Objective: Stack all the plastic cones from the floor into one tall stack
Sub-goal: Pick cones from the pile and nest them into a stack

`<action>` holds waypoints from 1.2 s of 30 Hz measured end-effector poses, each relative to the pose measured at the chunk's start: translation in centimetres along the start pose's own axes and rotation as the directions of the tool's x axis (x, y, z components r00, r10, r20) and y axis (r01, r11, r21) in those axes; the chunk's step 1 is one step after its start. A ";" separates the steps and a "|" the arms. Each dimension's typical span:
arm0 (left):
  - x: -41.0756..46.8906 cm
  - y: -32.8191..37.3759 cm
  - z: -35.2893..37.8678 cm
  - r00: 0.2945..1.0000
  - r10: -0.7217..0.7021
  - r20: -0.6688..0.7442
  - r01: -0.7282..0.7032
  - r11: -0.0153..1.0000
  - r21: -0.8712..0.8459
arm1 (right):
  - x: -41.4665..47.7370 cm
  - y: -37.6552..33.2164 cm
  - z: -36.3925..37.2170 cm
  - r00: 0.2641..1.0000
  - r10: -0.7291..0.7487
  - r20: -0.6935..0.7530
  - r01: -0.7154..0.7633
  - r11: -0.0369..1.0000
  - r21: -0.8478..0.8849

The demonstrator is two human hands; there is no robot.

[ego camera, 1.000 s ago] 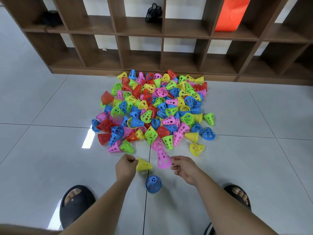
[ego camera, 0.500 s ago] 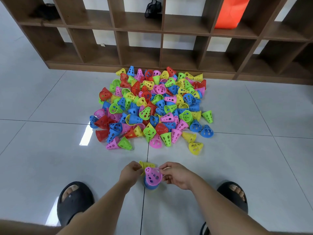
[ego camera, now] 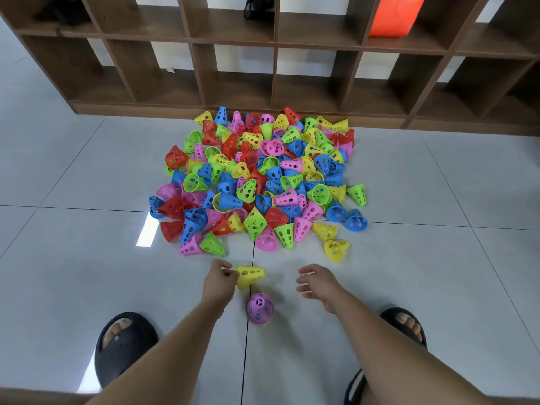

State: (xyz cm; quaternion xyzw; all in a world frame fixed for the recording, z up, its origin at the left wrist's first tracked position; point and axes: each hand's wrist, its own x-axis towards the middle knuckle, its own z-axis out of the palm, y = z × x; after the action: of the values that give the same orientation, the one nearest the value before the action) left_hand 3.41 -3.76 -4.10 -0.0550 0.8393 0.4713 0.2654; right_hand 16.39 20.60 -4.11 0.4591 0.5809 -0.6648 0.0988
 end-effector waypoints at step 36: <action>-3.3 -0.8 -0.2 0.926 -0.130 0.354 0.100 0.990 0.101 | -2.0 -3.2 1.3 0.982 -0.034 0.183 -0.011 0.970 0.242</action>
State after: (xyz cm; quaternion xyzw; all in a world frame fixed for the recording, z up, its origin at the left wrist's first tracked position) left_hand 6.44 -4.93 -2.98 -0.0061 0.7903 0.4227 0.4435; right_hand 14.70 19.68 -0.60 0.4002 0.4863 -0.7713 0.0921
